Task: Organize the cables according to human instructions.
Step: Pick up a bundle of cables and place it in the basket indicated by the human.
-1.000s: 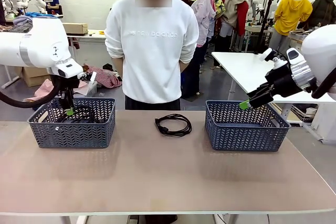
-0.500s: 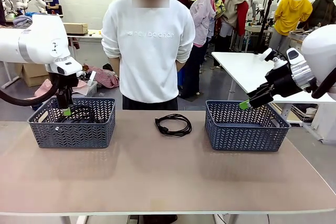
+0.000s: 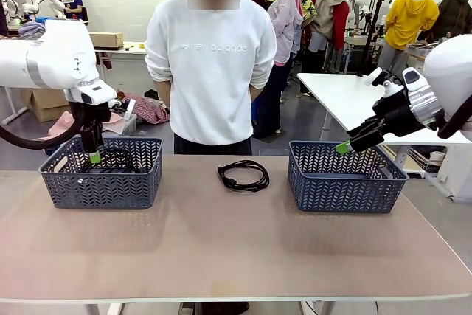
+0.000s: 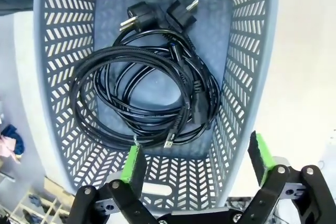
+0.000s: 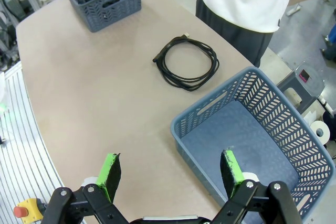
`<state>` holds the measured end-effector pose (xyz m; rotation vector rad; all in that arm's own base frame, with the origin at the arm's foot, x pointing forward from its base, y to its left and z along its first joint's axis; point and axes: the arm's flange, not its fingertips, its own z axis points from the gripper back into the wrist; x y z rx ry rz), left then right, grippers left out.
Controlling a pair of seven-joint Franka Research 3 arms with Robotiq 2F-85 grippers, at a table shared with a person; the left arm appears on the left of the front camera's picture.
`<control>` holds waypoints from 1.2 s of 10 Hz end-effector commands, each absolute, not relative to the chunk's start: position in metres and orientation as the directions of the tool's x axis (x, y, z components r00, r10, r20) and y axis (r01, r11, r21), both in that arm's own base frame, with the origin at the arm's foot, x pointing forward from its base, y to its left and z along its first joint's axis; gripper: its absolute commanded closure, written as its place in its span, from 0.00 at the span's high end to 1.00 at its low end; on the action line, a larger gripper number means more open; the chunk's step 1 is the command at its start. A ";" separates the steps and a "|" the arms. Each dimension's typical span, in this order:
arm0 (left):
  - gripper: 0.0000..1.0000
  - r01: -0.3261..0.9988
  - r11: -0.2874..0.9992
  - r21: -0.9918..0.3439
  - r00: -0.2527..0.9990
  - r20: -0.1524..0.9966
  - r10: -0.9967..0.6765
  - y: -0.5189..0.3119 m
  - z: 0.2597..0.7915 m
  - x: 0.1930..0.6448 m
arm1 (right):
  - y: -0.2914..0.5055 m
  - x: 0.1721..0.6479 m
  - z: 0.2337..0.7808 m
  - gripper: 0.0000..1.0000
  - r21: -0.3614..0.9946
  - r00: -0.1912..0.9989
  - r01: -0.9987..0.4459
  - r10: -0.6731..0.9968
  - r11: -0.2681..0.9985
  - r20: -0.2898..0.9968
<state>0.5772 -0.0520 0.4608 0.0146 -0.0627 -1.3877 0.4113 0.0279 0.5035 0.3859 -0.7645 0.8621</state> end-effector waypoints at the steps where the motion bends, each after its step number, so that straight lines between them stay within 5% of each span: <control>1: 1.00 0.984 0.172 0.053 0.171 0.026 -0.985 -0.050 0.462 0.578 | 0.027 0.414 0.501 1.00 0.003 0.389 -0.806 0.526 0.592 0.756; 6: 1.00 0.979 0.188 0.074 0.182 0.074 -0.980 -0.082 0.472 0.570 | 0.027 0.414 0.501 1.00 0.003 0.389 -0.806 0.526 0.592 0.756; 9: 1.00 0.974 0.212 0.076 0.189 0.240 -0.952 -0.131 0.491 0.547 | 0.027 0.414 0.501 1.00 0.003 0.389 -0.806 0.526 0.592 0.756; 12: 1.00 0.953 0.290 0.086 0.255 0.287 -0.924 -0.174 0.498 0.512 | 0.027 0.414 0.501 1.00 0.003 0.389 -0.806 0.526 0.592 0.756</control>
